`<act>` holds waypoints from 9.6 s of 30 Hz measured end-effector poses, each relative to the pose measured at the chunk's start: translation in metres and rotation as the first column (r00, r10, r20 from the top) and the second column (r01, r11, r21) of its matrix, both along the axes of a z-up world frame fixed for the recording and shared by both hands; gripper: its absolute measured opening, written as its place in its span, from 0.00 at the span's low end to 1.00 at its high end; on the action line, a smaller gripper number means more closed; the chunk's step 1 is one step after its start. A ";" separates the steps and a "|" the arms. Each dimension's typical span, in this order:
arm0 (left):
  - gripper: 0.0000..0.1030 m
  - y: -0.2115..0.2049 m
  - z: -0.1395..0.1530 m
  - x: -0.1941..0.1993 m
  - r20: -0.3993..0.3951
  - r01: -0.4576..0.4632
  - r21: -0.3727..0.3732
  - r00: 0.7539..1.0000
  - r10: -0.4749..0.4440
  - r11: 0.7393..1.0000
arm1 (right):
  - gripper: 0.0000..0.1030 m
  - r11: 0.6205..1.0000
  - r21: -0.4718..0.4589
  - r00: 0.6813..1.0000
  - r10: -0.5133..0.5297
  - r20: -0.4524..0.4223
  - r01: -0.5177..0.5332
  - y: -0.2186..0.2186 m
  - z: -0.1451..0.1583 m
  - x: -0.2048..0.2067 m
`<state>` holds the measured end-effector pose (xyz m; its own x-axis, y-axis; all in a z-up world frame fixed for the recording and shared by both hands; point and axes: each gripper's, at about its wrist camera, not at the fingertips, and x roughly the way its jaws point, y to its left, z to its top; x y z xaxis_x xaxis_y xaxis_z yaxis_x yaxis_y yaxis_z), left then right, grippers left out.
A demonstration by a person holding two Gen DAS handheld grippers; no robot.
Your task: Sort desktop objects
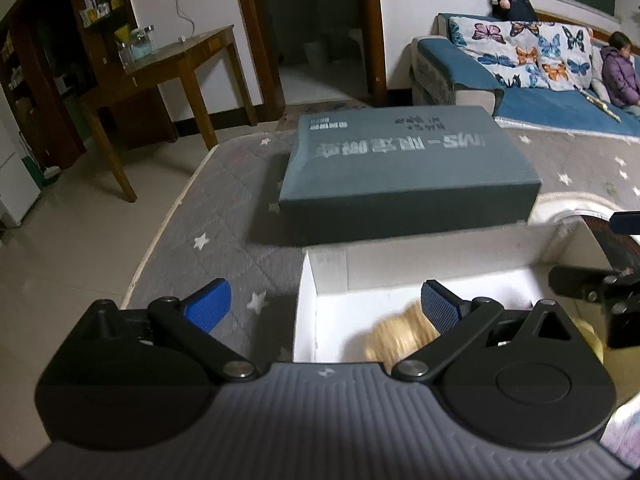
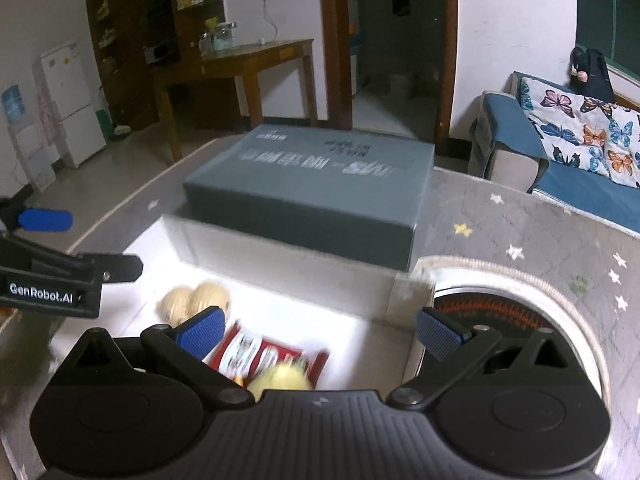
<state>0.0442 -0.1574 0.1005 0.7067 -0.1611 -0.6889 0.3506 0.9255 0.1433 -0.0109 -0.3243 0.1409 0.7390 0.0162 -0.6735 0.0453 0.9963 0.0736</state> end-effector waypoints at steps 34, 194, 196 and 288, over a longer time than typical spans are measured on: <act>0.98 0.016 -0.053 0.170 -0.295 -0.090 -0.368 0.955 -0.024 0.926 | 1.00 0.916 0.341 0.977 -0.191 -0.097 0.213 -0.101 -0.052 0.132; 0.99 0.081 0.033 0.003 -0.163 0.009 -0.456 0.982 -0.094 0.890 | 1.00 0.913 0.389 0.985 -0.160 0.060 0.125 -0.050 0.043 -0.018; 0.99 0.086 0.033 -0.007 -0.154 0.012 -0.455 0.984 -0.092 0.890 | 1.00 0.914 0.386 0.985 -0.160 0.065 0.123 -0.044 0.044 -0.029; 0.99 0.161 -0.050 -0.231 -0.336 0.031 -0.334 0.930 -0.150 0.942 | 1.00 0.897 0.399 0.981 -0.176 -0.075 0.191 0.065 -0.042 -0.274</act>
<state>-0.1867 0.0031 0.0505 0.3994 -0.4641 -0.7906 0.4075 0.8624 -0.3003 -0.2848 -0.2594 0.0986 0.7303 0.1577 -0.6646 0.2349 0.8556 0.4612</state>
